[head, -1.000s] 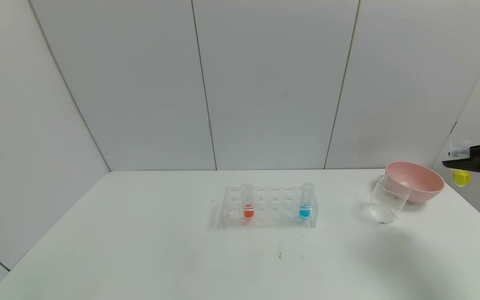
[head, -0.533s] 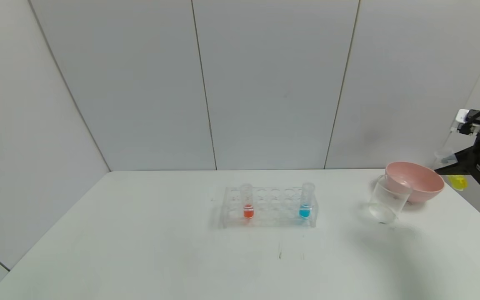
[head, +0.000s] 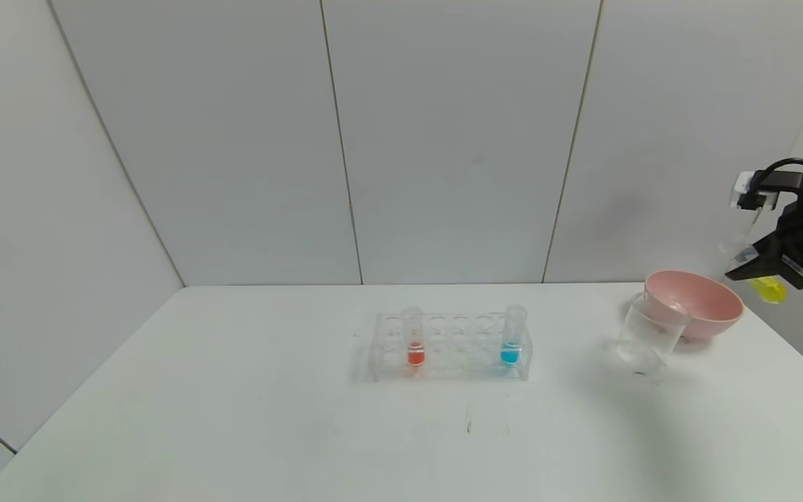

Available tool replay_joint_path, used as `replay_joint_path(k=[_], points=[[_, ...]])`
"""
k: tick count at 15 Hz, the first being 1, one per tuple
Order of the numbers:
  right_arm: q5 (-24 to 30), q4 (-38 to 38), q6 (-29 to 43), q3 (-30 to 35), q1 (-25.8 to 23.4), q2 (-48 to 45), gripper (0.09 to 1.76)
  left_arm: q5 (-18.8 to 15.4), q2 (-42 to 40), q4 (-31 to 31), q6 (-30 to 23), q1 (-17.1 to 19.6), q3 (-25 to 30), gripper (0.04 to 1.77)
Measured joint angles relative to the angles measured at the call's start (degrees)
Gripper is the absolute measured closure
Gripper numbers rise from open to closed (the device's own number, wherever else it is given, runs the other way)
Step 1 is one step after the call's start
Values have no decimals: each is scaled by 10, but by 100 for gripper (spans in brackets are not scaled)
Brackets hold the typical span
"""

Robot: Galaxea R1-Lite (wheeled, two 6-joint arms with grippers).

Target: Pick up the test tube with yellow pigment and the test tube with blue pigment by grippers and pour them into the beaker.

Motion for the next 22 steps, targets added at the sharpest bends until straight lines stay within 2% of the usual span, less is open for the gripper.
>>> replay_joint_path(k=[2,5,9,13,22], points=[[-32,13,-1,-26,5,17,133,0,0,0,0,0,0,5],[-56,15,-1,-34,14,31,133,0,0,0,0,0,0,5],[-87,63,-7,-39,35,34,133,0,0,0,0,0,0,5],[-152,100,-9,-39,64,32,133,0,0,0,0,0,0,5],[-249,112,-6,-39,116,46,133,0,0,0,0,0,0,5]])
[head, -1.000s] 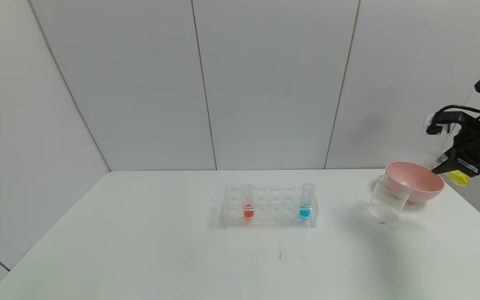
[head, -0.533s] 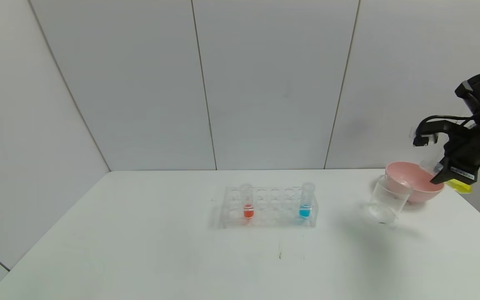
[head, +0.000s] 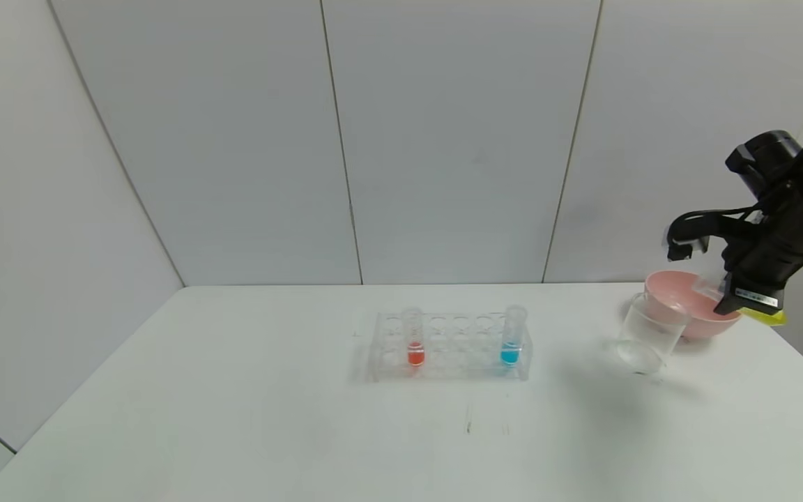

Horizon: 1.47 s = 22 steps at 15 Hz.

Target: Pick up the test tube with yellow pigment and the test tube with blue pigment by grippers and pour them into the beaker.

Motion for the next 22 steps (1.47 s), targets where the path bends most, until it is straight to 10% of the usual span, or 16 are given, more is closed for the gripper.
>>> replay_joint_path(k=[22], points=[[-209,10,-13,0,60,31,133,0,0,0,0,0,0,5]])
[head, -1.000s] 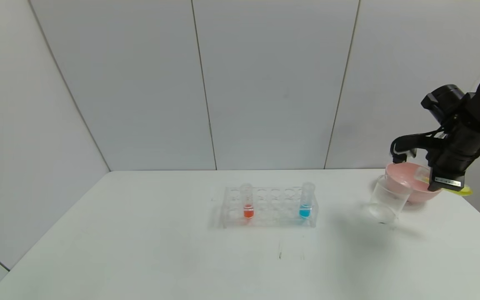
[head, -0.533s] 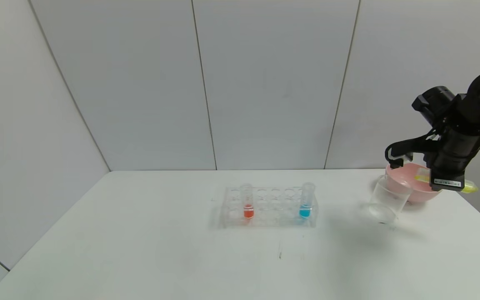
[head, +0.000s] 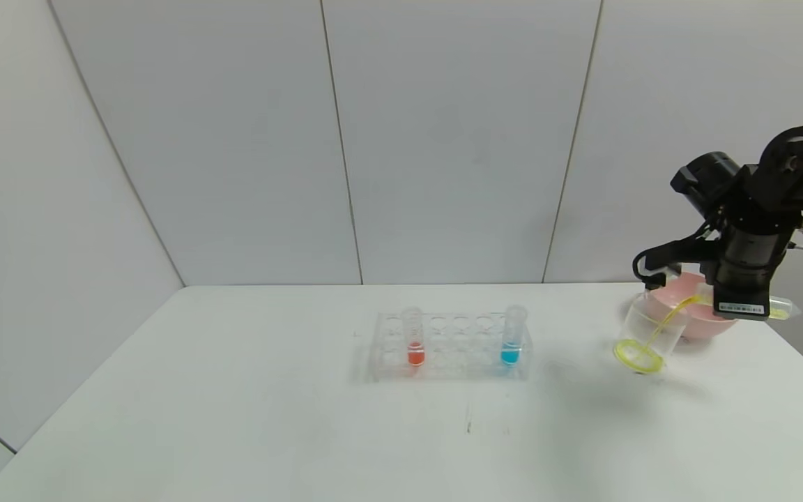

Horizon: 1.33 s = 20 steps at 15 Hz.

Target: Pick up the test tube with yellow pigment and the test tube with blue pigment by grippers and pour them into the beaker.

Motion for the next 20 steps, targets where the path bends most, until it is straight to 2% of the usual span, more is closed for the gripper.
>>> replay_joint_path(k=[10,16,18,20], points=[[-83,4,-21,-2,33,11,133,0,0,0,0,0,0,5],[-83,5,-22,-2,44,10,133,0,0,0,0,0,0,5],[-46,-5,-19,-2,38,6,133,0,0,0,0,0,0,5],[61,-42,-11,-2,29,1,133,0,0,0,0,0,0,5]])
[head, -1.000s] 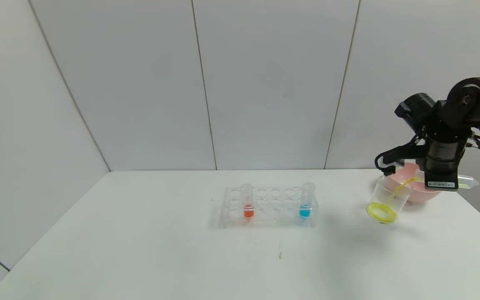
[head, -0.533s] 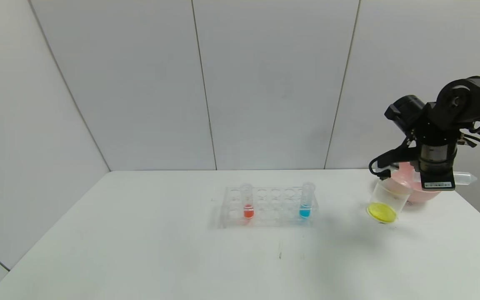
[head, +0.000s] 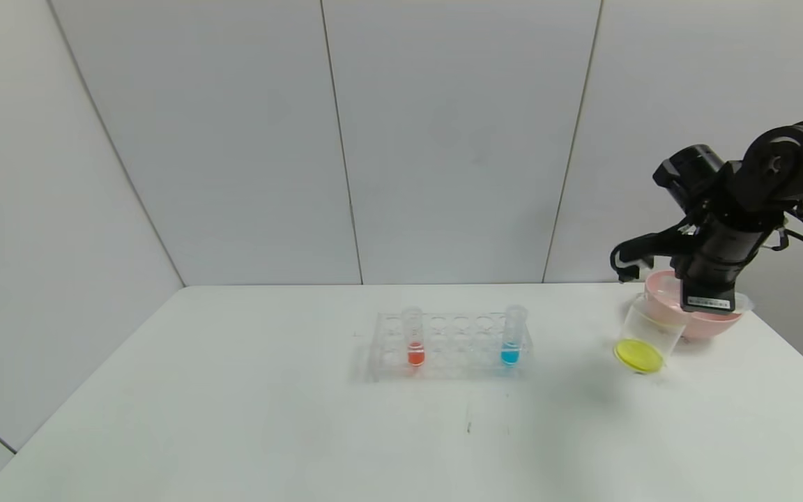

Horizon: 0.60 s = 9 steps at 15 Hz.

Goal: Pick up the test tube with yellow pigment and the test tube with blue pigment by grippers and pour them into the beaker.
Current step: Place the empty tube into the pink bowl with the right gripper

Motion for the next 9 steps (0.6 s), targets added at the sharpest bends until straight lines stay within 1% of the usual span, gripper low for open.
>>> replay_joint_path(k=[1,3,6,8,9], points=[[63,-30,10,0,-8,-4,133,0,0,0,0,0,0,5],[141,-99,48,0,-33,-14,133,0,0,0,0,0,0,5],[261,-167,175,0,-52,-24,133,0,0,0,0,0,0,5],[314,-205,243,2,-59,-34,133,0,0,0,0,0,0,5],[339,-216,294,5,-61,-41,133,0,0,0,0,0,0,5]])
